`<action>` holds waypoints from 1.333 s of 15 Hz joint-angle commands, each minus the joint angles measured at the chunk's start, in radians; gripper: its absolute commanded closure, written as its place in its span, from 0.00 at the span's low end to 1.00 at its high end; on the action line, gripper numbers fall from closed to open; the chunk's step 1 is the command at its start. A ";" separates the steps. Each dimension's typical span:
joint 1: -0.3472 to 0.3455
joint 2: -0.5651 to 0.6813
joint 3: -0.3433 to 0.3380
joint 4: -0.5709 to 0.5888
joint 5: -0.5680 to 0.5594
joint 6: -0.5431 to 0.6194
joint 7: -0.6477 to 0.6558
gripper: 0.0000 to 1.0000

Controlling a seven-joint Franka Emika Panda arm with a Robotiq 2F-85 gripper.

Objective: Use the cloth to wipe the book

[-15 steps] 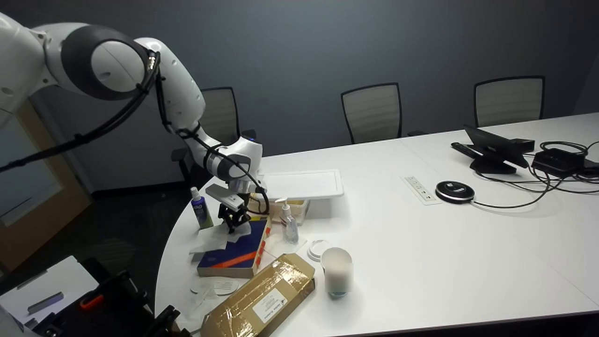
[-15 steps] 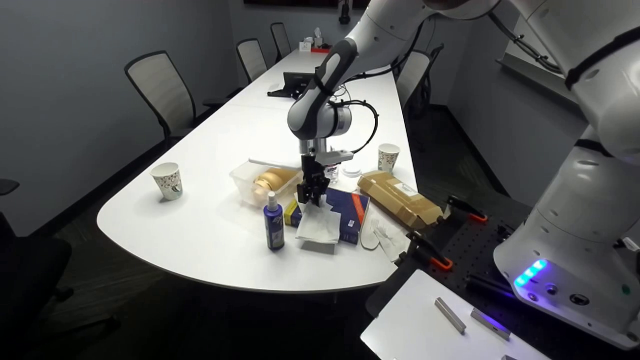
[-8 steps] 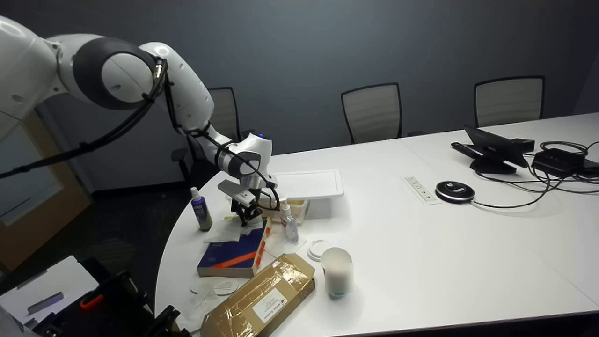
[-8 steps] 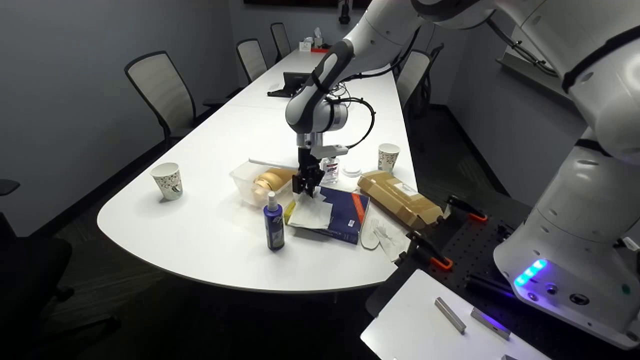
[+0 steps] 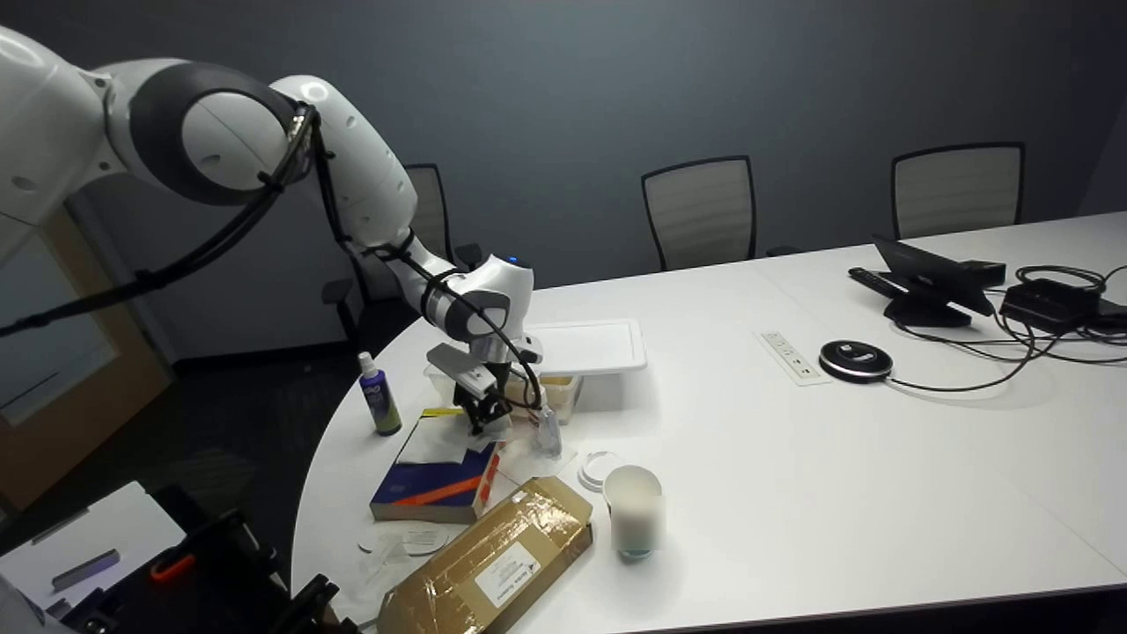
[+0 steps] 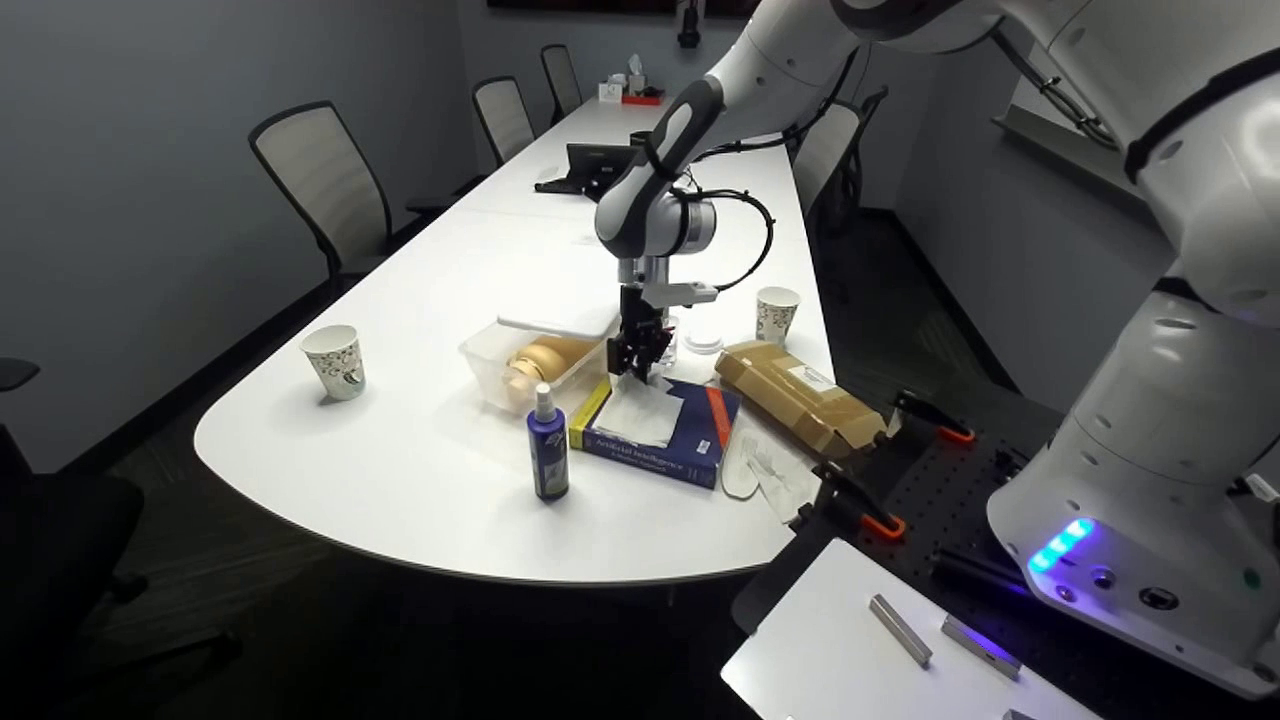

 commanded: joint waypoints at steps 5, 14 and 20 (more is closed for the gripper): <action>-0.048 -0.097 -0.037 -0.224 0.057 0.020 0.033 1.00; -0.040 -0.150 -0.076 -0.330 0.047 -0.114 0.065 1.00; -0.014 -0.133 -0.033 -0.309 0.044 -0.111 0.014 1.00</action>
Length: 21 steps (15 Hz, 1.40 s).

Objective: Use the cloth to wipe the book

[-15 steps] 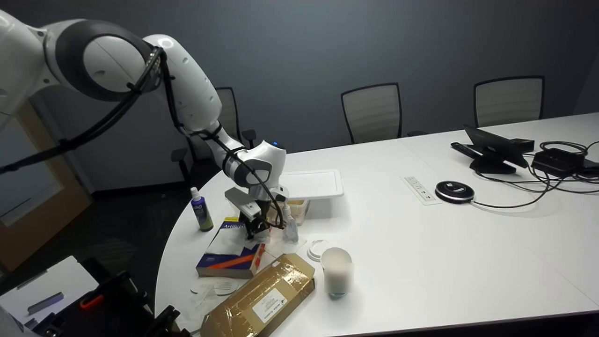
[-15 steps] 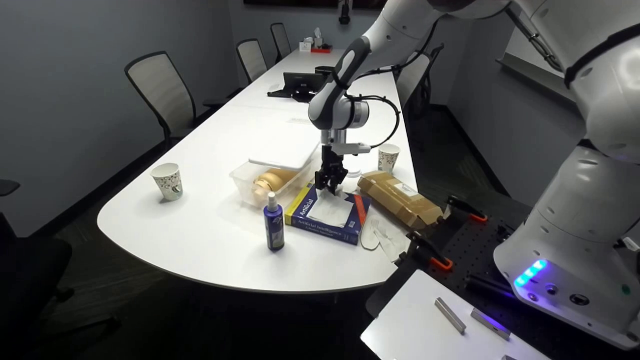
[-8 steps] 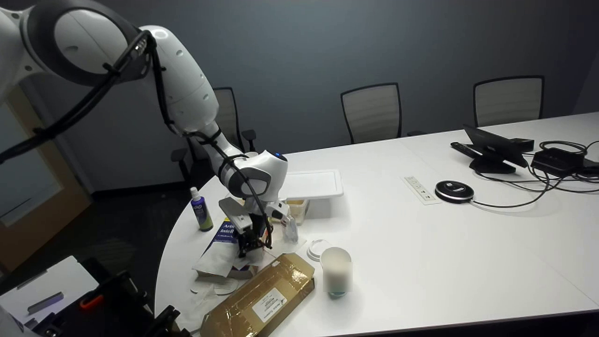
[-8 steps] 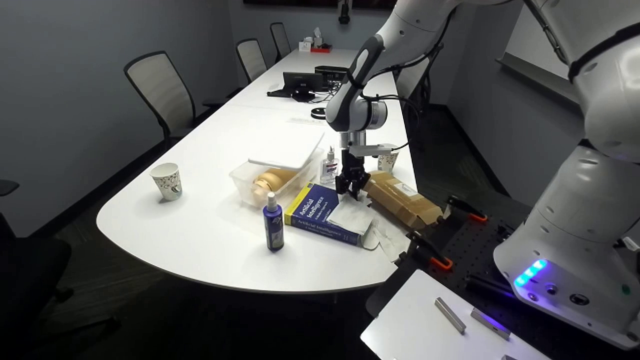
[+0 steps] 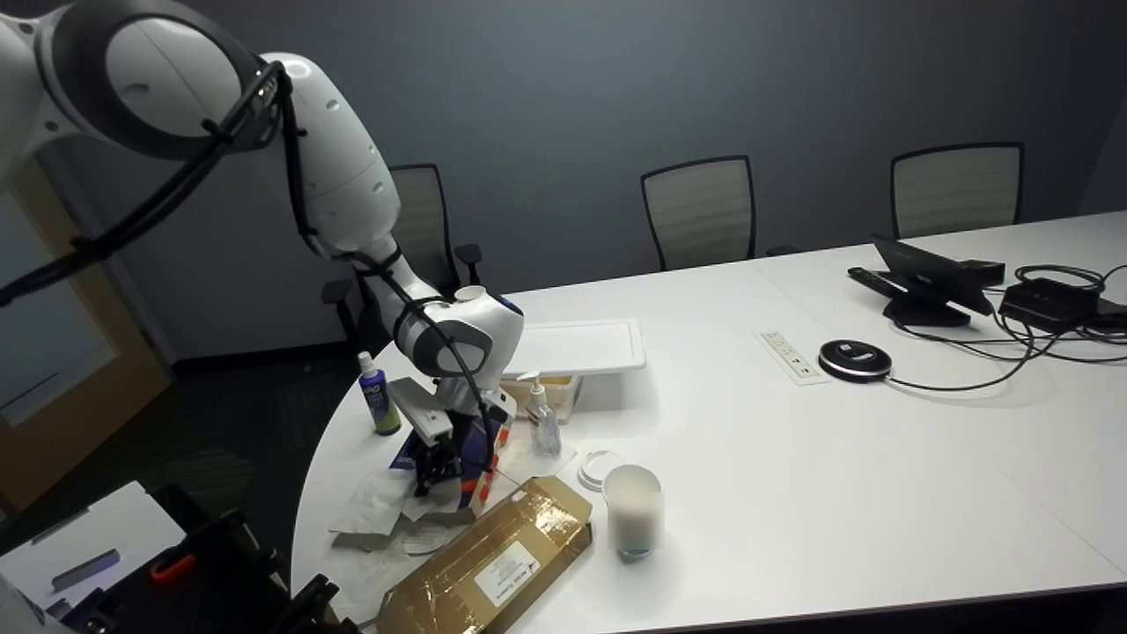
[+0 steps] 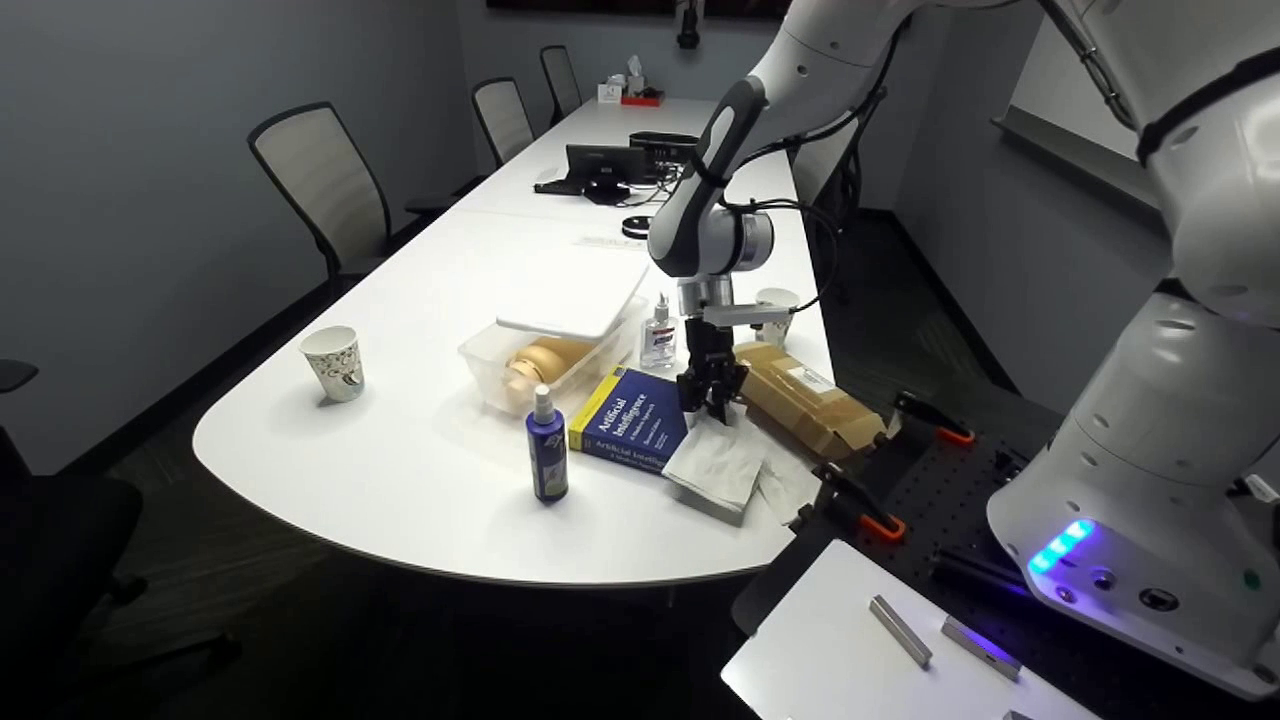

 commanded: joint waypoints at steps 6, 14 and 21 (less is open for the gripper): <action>0.071 0.030 0.029 0.100 -0.057 -0.055 -0.034 1.00; 0.098 0.165 0.056 0.361 -0.086 -0.220 -0.089 1.00; 0.100 0.239 0.083 0.499 -0.066 -0.246 -0.126 1.00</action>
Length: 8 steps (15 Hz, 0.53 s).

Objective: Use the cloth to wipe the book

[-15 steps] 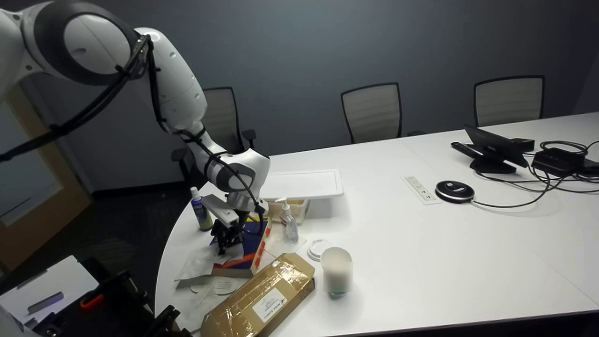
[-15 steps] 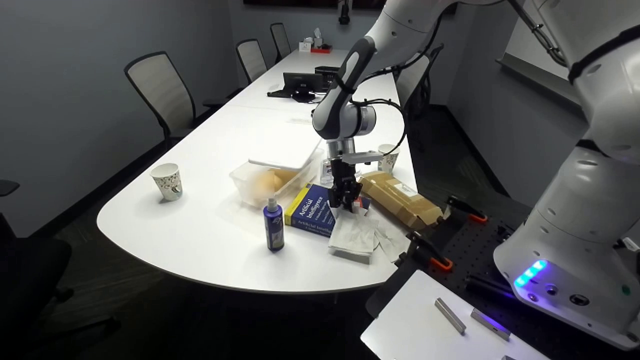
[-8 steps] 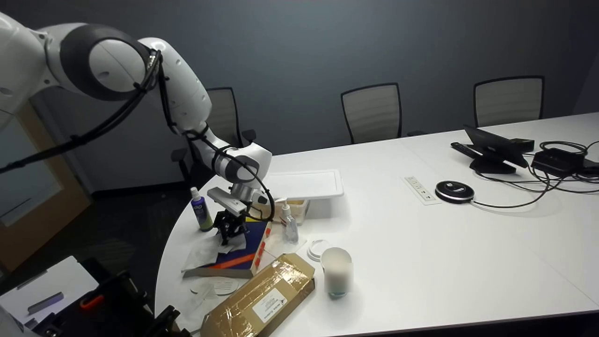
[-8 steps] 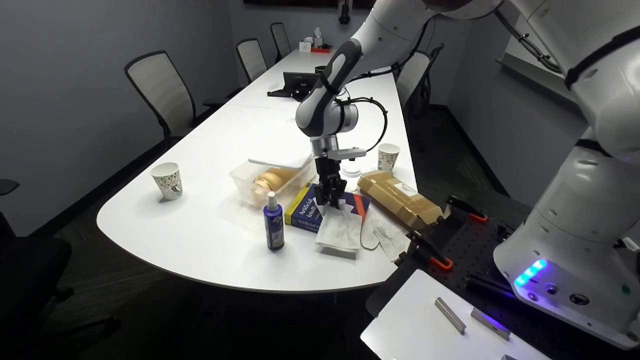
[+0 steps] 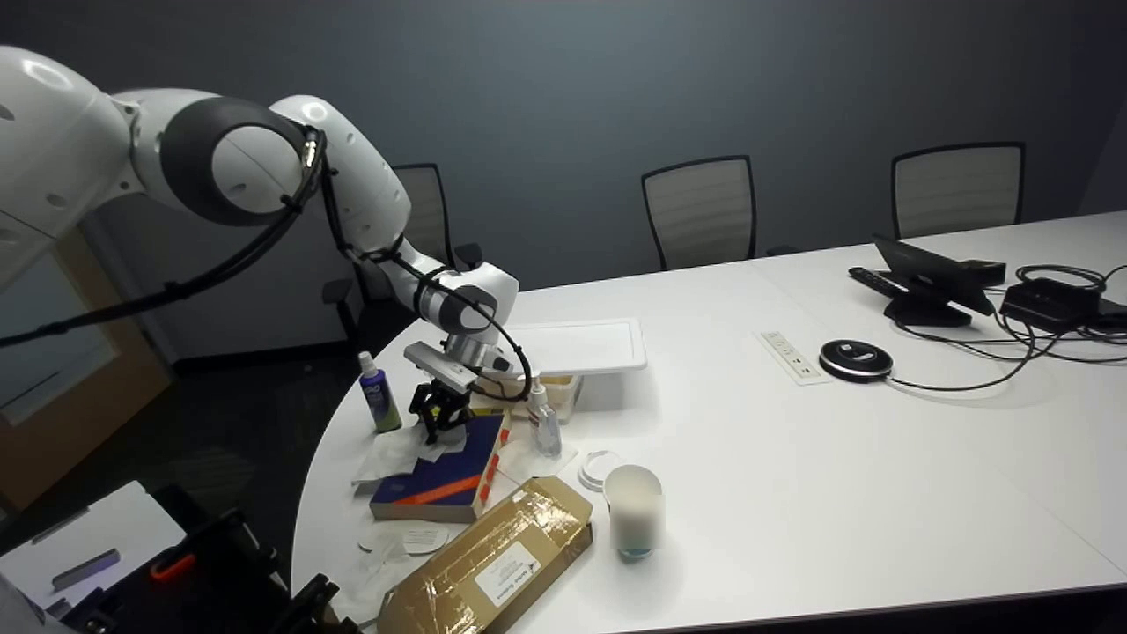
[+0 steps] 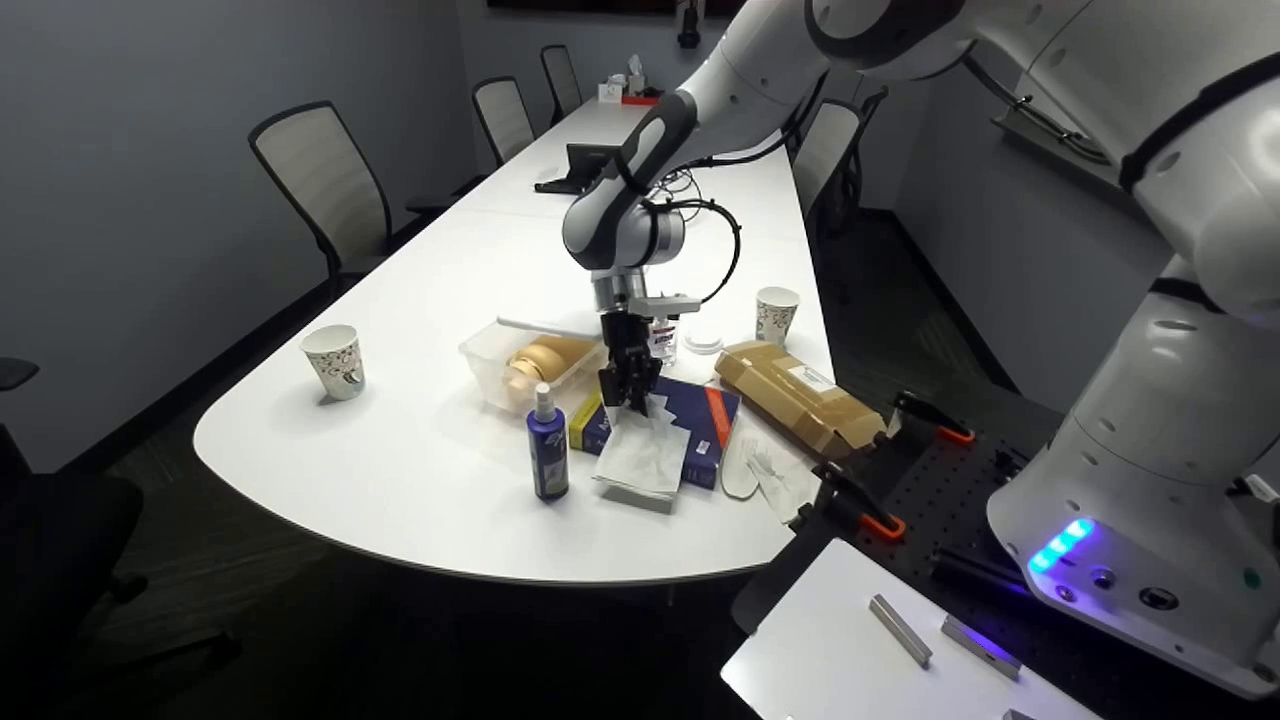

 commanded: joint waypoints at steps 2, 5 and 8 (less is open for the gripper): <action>-0.009 0.033 0.016 0.071 0.010 -0.024 -0.029 1.00; -0.020 0.016 0.015 0.056 0.009 -0.029 -0.037 1.00; -0.040 -0.010 0.008 0.022 0.006 -0.079 -0.050 1.00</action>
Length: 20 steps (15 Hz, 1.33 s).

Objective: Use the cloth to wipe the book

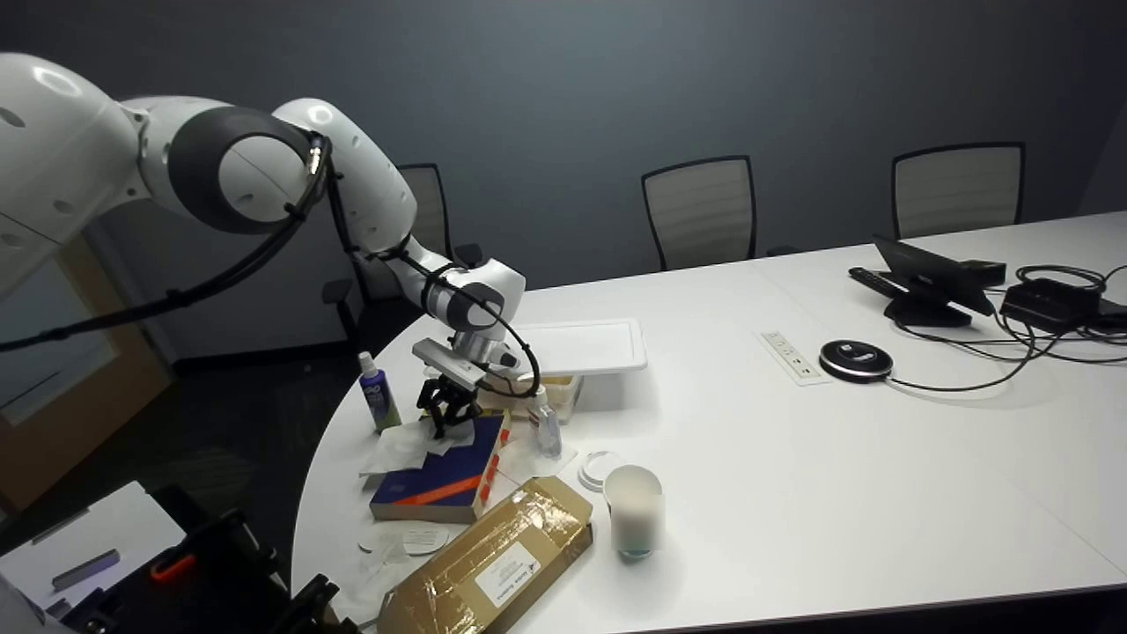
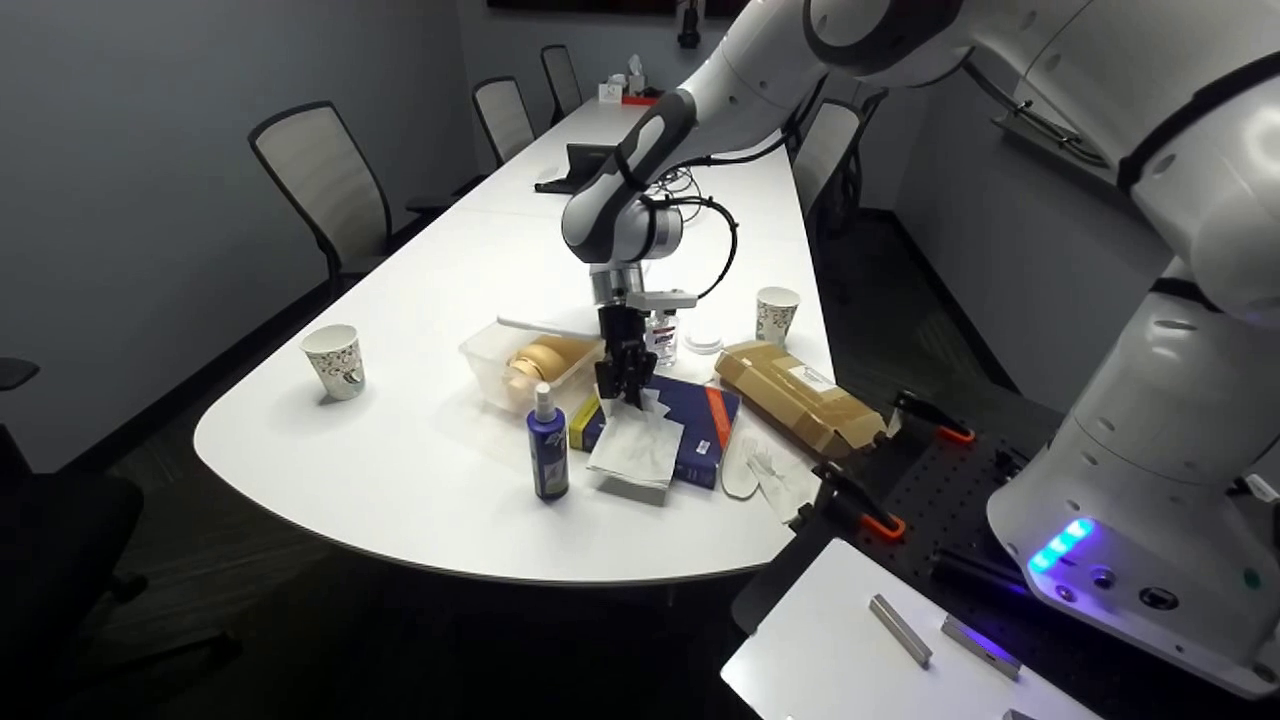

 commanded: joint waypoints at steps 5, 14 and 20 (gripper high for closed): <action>-0.066 -0.084 -0.013 -0.095 0.003 -0.197 -0.079 1.00; -0.123 -0.279 -0.069 -0.311 0.022 -0.241 -0.059 1.00; -0.127 -0.330 -0.088 -0.370 0.019 -0.294 -0.076 1.00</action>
